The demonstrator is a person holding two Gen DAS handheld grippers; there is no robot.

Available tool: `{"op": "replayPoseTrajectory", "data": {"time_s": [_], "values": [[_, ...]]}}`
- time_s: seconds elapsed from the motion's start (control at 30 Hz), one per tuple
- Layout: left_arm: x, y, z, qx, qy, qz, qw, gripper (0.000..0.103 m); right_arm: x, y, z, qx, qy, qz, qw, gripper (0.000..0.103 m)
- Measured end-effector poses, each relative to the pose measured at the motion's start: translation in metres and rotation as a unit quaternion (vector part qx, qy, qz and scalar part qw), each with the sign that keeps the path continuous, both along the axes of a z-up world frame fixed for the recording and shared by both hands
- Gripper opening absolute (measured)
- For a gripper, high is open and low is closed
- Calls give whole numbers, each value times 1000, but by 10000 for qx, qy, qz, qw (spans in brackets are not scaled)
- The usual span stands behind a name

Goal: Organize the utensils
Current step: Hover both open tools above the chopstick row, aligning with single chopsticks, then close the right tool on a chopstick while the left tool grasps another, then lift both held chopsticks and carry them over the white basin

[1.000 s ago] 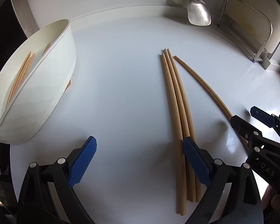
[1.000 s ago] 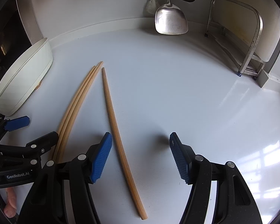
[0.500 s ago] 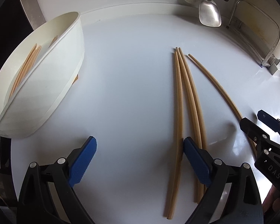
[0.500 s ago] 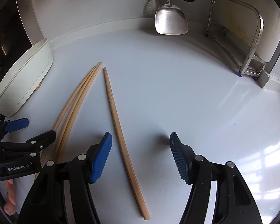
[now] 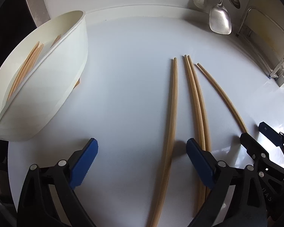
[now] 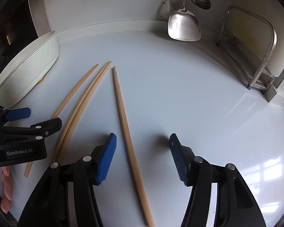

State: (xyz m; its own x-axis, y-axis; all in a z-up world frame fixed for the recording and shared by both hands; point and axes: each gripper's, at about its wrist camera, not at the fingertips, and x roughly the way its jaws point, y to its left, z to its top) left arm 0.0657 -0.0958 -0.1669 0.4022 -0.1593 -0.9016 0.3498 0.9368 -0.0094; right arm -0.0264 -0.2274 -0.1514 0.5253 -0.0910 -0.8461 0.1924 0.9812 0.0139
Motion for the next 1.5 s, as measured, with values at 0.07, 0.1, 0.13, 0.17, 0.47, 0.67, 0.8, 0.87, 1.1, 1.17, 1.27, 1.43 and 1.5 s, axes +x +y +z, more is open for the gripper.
{"op": "replayPoseTrajectory", "data": {"time_s": [0.07, 0.1, 0.13, 0.17, 0.47, 0.67, 0.8, 0.87, 1.1, 1.17, 1.27, 1.43, 1.5], "values": [[-3, -2, 3, -9, -58, -19, 10000, 75, 0, 4, 0, -26, -16, 99, 9999, 40], [-5, -3, 4, -12, -75, -61, 10000, 67, 0, 5, 1, -22, -20, 130, 9999, 37], [-6, -5, 5, -17, -88, -102, 9999, 58, 0, 7, 1, -28, -22, 150, 9999, 35], [-8, -7, 6, -19, -100, -147, 9998, 54, 0, 7, 1, -35, -23, 161, 9999, 34], [-15, -19, 7, 0, -42, -357, 9994, 8, -2, 9, 1, -50, -3, 269, 9996, 8], [-15, -8, 10, -189, 240, -273, 9992, 7, -7, 3, 3, 315, -44, 180, 9993, 6], [-17, -5, 24, -296, 249, -194, 9991, 7, -11, 0, 18, 476, -166, 159, 9986, 6], [-19, -4, 37, -402, 241, -151, 9988, 7, -12, -1, 30, 550, -229, 184, 9981, 6], [-22, 15, 105, -615, -116, 209, 9978, 7, -5, 1, 86, 715, -537, 388, 9952, 6], [-19, 27, 127, -732, -229, 327, 9965, 7, -2, 6, 102, 845, -617, 489, 9933, 6], [-11, 52, 151, -786, -435, 519, 9946, 7, 10, 23, 124, 765, -672, 698, 9923, 6], [20, 108, 167, -763, -613, 926, 9909, 7, 44, 66, 151, 797, -889, 1019, 9876, 6], [36, 132, 168, -778, -615, 1010, 9899, 7, 64, 87, 157, 865, -929, 1101, 9858, 6]]}}
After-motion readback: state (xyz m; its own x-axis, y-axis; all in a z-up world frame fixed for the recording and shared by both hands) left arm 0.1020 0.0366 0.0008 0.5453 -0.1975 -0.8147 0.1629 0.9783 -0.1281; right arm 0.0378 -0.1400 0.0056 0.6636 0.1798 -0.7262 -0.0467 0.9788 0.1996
